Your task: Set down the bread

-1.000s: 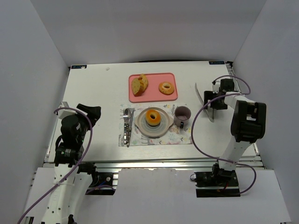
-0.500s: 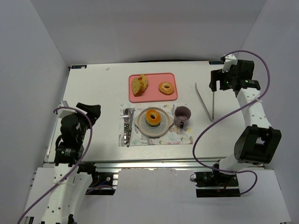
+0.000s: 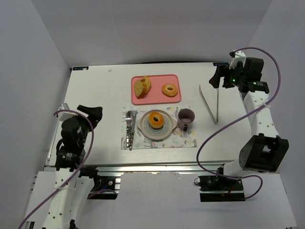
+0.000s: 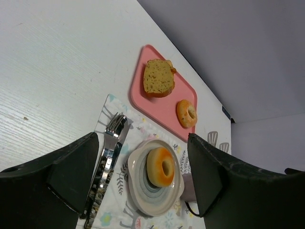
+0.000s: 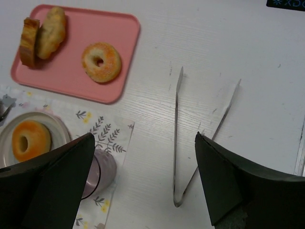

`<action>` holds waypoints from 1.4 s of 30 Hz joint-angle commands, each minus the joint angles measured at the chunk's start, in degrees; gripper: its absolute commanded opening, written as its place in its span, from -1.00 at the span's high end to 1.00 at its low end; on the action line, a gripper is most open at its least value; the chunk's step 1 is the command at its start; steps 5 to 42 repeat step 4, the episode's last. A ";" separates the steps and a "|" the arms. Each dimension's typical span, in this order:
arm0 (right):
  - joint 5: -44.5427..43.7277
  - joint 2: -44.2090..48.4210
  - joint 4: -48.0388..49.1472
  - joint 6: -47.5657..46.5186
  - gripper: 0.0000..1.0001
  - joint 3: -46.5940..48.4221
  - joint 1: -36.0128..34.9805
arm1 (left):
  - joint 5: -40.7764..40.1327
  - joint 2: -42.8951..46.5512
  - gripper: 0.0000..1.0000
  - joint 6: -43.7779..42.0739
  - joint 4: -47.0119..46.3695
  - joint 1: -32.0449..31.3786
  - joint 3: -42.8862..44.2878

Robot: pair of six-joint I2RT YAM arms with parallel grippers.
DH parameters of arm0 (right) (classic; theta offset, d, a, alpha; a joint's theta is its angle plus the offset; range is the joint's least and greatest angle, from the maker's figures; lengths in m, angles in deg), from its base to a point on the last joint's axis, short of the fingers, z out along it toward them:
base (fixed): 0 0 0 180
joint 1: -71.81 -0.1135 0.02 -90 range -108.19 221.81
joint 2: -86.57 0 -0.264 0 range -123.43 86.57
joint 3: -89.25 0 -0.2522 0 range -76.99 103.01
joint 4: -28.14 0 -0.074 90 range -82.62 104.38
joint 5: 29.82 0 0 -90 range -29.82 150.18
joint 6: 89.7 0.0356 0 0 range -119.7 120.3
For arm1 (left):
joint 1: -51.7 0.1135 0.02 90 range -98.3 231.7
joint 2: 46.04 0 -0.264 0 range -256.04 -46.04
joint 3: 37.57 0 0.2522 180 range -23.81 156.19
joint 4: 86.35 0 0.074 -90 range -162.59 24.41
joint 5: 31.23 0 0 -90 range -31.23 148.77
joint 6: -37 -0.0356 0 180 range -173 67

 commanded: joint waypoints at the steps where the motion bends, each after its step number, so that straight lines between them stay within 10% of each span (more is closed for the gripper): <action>1: 4.35 -0.56 -1.14 1.46 -0.79 3.81 -0.35 | 0.59 0.52 -0.69 -0.54 -0.78 0.03 -0.14; 42: 4.18 -1.27 -2.56 1.36 -0.79 4.52 -0.26 | 0.51 0.35 -0.69 -0.98 -0.34 -0.05 0.30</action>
